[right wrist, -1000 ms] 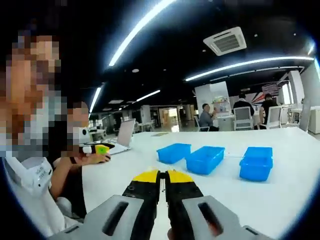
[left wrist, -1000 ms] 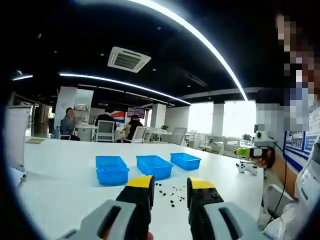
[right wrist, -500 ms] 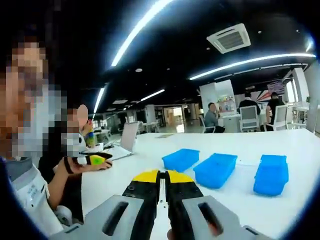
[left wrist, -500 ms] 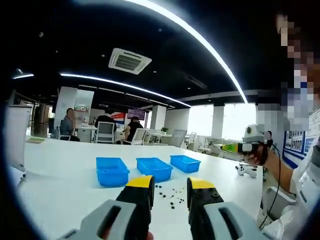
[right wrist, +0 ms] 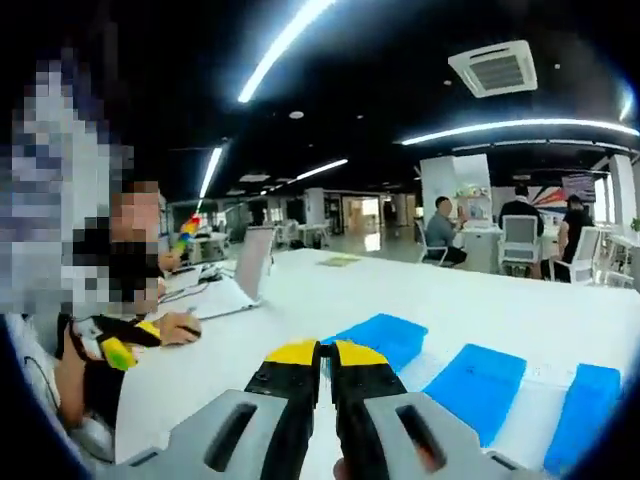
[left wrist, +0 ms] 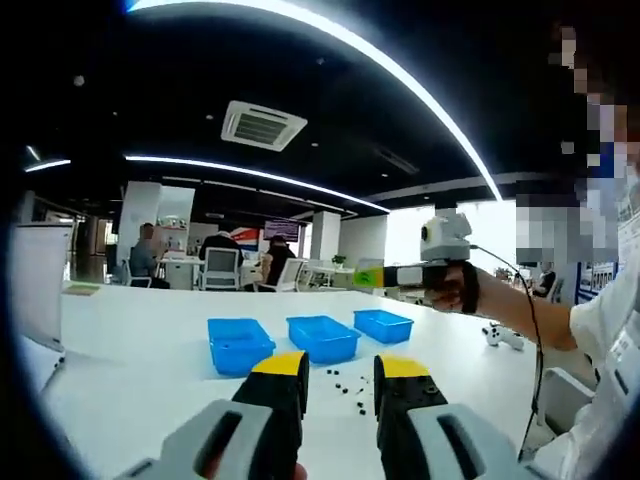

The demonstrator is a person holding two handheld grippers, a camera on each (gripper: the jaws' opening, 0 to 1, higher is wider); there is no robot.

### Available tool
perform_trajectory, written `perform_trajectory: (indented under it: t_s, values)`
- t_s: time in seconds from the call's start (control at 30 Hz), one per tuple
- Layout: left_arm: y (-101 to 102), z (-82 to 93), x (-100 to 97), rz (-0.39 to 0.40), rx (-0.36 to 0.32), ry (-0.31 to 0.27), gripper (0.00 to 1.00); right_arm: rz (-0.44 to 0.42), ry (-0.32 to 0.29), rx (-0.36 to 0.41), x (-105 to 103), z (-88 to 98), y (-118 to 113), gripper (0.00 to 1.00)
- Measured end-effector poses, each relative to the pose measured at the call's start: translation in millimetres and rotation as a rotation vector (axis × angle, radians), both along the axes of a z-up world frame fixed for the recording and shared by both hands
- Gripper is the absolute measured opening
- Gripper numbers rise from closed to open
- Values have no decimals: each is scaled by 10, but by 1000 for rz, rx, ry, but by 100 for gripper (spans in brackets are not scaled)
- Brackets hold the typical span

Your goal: Pick up the resistors one by one and place each resistor into its matching bin, sorting the parts by color and model until every resistor is separated into the correct bin for its type

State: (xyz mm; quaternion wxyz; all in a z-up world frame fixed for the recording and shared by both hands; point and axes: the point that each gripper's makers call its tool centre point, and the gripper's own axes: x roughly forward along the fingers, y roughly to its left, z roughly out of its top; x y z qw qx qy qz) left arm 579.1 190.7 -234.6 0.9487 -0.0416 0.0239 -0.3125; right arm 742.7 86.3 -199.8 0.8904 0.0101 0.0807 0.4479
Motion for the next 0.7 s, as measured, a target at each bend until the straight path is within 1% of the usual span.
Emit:
perform_trajectory:
  t_s: [0.03, 0.07, 0.13, 0.17, 0.2, 0.23, 0.27, 0.3, 0.4, 0.43, 0.47, 0.5, 0.53, 0.57, 0.7]
  values:
    - [10, 5, 3, 3, -2, -1, 28, -1, 23, 3, 119, -28, 74, 7]
    - [14, 10, 2, 3, -3, -2, 28, -10, 26, -1, 281, -46, 132, 7]
    - [14, 21, -5, 3, -3, -6, 28, -31, 34, -39, 560, -148, 275, 7]
    - [14, 25, -7, 2, -4, -8, 28, -45, 24, -62, 683, -191, 318, 7]
    - [16, 27, -8, 2, -4, -9, 28, -57, -11, -103, 790, -208, 327, 7]
    - [24, 22, -7, 2, -6, -10, 28, -80, -25, -131, 918, -258, 351, 7]
    - [33, 14, -3, 3, -8, -8, 28, -85, -7, -121, 952, -304, 390, 7]
    - [63, -5, 10, 10, -11, -2, 28, -107, 25, -113, 1069, -380, 427, 7]
    - [111, -11, 12, 24, -12, 2, 28, -125, 26, -140, 1273, -473, 521, 7]
    - [119, 6, -1, 27, -12, -3, 28, -130, 21, -151, 1312, -503, 543, 7]
    - [122, 23, -13, 27, -11, -8, 28, -133, 25, -151, 1276, -546, 551, 7]
    - [121, 42, -24, 27, -11, -12, 28, -139, 33, -147, 1293, -574, 565, 7]
    - [119, 63, -30, 28, -13, -19, 28, -144, 42, -146, 1255, -621, 571, 7]
    - [116, 70, -32, 28, -15, -21, 28, -143, 51, -146, 1259, -651, 588, 7]
    - [83, 61, -24, 23, -13, -19, 28, -137, 56, -174, 1296, -708, 625, 7]
